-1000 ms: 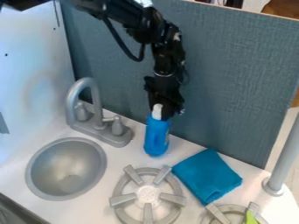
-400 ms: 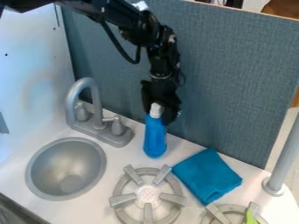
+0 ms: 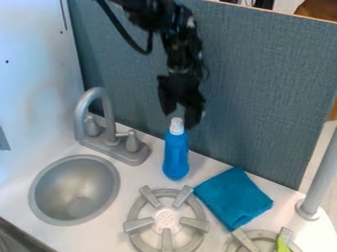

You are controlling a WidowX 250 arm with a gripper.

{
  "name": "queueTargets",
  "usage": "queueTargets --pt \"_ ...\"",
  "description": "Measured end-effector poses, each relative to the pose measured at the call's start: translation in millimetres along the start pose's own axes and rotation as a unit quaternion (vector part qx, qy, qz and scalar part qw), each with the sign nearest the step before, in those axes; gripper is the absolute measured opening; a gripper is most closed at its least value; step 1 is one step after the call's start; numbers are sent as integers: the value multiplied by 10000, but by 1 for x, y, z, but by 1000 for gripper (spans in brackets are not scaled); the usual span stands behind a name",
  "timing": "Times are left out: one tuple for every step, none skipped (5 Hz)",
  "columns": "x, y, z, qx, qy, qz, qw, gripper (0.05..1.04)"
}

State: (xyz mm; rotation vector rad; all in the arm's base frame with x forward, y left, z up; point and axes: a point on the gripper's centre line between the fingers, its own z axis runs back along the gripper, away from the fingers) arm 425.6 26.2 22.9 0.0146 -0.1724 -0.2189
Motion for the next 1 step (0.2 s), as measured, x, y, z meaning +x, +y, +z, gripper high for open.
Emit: queueTargets --pt "2 -6 49 -68 -389 122 9991 1007"
